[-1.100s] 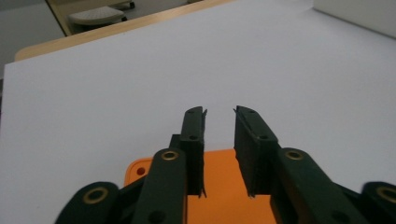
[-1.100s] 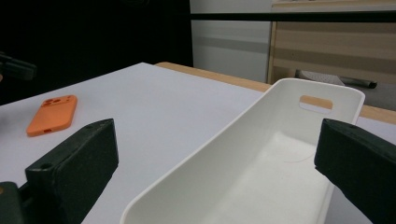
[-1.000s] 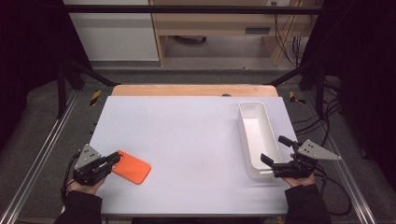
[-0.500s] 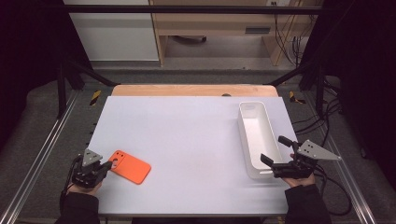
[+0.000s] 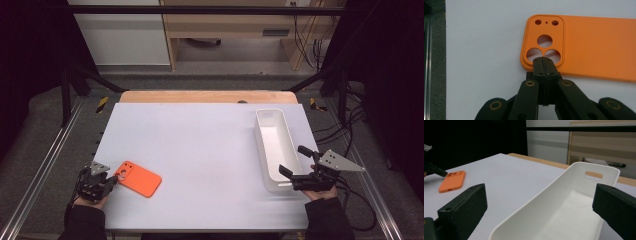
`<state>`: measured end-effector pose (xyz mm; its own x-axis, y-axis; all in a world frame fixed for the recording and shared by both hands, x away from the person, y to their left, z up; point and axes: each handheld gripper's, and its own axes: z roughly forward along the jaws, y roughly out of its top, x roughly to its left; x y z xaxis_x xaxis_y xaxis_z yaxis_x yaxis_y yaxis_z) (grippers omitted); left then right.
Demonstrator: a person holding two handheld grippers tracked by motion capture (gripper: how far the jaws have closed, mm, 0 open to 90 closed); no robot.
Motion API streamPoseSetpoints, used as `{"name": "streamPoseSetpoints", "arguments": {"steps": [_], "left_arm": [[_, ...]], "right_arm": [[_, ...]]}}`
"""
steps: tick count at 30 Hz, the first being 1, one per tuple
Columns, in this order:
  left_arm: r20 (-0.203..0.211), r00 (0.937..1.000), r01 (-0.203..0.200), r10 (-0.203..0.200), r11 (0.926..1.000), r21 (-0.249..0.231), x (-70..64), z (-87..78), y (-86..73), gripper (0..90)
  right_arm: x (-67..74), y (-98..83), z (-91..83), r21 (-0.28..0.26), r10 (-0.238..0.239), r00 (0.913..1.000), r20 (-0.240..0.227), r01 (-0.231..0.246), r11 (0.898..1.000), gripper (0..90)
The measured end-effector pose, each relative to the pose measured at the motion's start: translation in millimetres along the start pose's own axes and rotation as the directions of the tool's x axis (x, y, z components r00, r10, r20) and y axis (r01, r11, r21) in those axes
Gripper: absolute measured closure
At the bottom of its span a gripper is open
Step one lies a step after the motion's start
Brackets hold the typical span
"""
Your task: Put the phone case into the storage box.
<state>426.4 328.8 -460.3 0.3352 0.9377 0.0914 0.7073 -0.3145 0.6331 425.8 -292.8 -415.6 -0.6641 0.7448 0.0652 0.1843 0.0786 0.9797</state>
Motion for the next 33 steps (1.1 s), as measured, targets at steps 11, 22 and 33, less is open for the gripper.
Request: {"name": "streamPoseSetpoints", "arguments": {"steps": [11, 22, 33], "left_arm": [[-0.020, 0.9995, 0.025, -0.026, 0.9990, -0.036, -0.6, 7.9, 4.3, 89.6], [-0.035, 0.9978, 0.053, -0.055, 0.9960, -0.073, -1.7, 22.8, 16.4, 89.7], [-0.033, 0.9955, 0.085, -0.089, 0.9917, -0.097, 0.7, 36.7, 29.5, 89.7]], "right_arm": [[0.1, -0.1, 0.6, 0.002, 0.001, 1.0000, -0.002, -0.001, 1.000, 0.2], [0.3, -0.5, 1.9, 0.005, 0.000, 1.0000, -0.003, 0.000, 1.000, 0.2], [0.2, -0.5, 2.1, 0.007, 0.000, 1.0000, -0.002, 0.000, 1.000, 0.2]]}}
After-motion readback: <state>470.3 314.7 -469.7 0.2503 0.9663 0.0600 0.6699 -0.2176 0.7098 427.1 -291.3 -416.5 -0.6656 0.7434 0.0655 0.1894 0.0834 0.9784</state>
